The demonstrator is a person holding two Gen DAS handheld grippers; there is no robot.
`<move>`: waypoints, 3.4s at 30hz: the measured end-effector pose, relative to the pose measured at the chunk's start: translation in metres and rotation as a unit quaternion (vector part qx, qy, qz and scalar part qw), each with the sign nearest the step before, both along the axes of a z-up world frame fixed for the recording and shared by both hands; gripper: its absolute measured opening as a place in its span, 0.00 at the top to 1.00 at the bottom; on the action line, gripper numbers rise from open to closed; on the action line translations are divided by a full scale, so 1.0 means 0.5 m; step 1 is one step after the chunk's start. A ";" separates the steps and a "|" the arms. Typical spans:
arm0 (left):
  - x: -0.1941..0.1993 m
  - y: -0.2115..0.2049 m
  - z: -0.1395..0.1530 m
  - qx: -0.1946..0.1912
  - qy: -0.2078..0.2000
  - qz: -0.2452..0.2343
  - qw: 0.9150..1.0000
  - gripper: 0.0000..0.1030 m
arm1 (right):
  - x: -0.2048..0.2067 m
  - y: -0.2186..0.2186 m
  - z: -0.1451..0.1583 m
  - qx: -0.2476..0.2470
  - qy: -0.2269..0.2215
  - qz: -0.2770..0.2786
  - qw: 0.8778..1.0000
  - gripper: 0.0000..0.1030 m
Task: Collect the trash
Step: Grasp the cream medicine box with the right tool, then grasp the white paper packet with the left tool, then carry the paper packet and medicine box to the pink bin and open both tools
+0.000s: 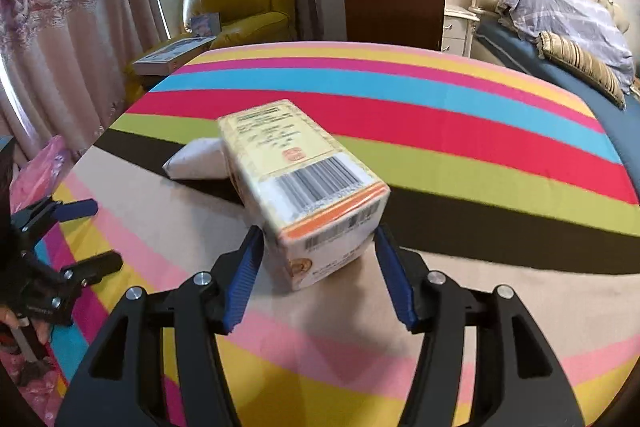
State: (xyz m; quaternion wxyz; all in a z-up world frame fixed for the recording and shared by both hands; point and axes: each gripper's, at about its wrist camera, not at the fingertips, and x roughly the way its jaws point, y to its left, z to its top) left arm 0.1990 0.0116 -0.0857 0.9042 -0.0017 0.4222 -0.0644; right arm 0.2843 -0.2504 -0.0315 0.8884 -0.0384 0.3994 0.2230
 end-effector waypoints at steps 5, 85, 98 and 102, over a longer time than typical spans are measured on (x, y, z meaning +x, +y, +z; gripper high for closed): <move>0.000 0.002 0.000 0.001 0.000 0.003 1.000 0.06 | 0.006 0.014 0.008 -0.003 -0.012 0.005 1.000 0.29; -0.166 0.022 0.120 -0.040 -0.169 0.040 0.984 0.59 | -0.239 0.093 0.095 0.005 -0.135 -0.027 0.990 0.44; -0.246 0.135 0.136 0.002 -0.192 0.085 0.978 0.59 | -0.268 0.222 0.124 -0.009 -0.149 0.046 0.988 0.44; -0.273 0.180 0.142 0.013 -0.200 0.107 0.974 0.58 | -0.275 0.285 0.136 -0.011 -0.153 0.080 0.985 0.44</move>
